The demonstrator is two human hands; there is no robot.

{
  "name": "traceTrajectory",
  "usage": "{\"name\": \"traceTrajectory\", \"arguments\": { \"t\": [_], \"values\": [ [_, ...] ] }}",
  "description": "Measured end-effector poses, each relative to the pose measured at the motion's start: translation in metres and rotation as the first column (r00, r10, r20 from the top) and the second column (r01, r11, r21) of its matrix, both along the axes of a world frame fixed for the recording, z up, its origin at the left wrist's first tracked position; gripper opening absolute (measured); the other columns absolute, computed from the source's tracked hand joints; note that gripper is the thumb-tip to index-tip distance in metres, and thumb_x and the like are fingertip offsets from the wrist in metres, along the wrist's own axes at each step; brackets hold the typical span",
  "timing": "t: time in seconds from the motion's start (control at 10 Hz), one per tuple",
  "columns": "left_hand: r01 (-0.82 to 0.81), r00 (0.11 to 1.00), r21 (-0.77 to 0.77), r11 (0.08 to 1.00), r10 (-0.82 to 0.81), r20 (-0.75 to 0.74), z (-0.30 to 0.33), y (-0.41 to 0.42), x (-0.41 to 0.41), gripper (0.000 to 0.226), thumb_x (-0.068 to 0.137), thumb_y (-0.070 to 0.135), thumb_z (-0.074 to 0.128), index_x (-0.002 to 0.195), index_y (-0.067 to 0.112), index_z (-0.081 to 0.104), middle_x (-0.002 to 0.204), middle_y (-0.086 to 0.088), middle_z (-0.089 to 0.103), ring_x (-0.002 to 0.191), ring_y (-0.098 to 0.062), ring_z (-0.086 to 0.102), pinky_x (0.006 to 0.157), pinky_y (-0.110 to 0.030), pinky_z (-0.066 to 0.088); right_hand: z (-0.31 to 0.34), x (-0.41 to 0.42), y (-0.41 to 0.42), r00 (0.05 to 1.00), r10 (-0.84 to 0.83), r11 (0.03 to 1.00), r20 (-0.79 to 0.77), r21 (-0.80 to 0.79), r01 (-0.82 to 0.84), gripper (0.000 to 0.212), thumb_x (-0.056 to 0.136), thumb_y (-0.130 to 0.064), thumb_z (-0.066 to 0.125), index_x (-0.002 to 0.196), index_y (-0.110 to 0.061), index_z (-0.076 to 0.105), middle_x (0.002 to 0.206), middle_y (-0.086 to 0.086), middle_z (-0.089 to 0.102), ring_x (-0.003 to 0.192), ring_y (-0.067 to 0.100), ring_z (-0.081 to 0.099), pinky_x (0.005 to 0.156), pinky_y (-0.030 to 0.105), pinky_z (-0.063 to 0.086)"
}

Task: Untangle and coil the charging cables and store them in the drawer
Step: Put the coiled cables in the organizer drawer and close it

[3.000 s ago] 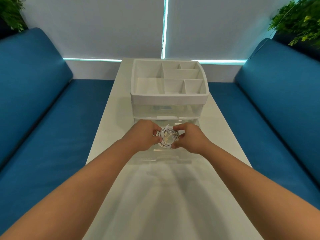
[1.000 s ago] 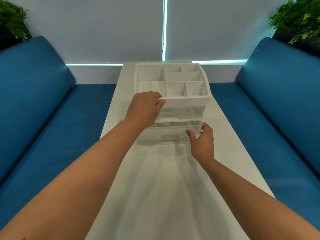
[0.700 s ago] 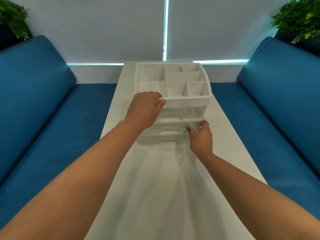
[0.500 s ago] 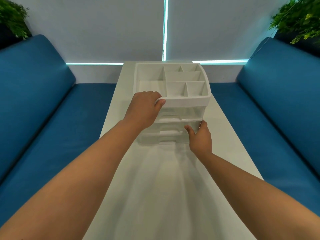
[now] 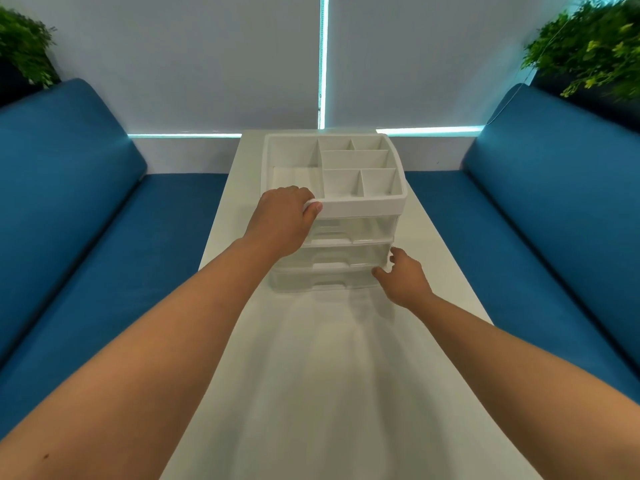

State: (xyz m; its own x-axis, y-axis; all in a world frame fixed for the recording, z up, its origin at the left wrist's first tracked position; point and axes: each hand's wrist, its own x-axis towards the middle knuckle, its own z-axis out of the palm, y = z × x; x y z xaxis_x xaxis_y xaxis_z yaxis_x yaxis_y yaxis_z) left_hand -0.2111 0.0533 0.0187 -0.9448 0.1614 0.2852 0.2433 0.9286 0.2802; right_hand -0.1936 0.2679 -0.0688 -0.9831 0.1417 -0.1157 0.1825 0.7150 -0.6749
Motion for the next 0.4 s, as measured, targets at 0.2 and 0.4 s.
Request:
{"name": "traceTrajectory", "arguments": {
  "t": [0.2,0.4],
  "values": [
    [0.026,0.957,0.066,0.997,-0.044,0.287,0.026,-0.005,0.006,0.058,0.092,0.052,0.056,0.138,0.018,0.047,0.136,-0.003,0.054,0.117,-0.025,0.054,0.096,-0.035,0.043,0.04,0.008,0.024,0.973,0.132,0.962,0.19,0.212,-0.172,0.069,0.09,-0.035,0.065,0.146,-0.01,0.034,0.148,0.01,0.043,0.13,0.029,0.047,0.103,0.036,0.041],
    [0.036,0.956,0.066,0.997,-0.053,0.289,0.075,-0.011,0.015,0.07,0.093,0.057,0.049,0.149,0.017,0.035,0.155,0.0,0.036,0.14,-0.023,0.037,0.11,-0.034,0.031,0.126,0.011,0.034,0.97,0.222,0.9,0.099,0.363,-0.243,0.073,0.087,-0.046,0.063,0.147,-0.016,0.033,0.152,0.006,0.037,0.136,0.027,0.039,0.112,0.04,0.032]
  ]
}}
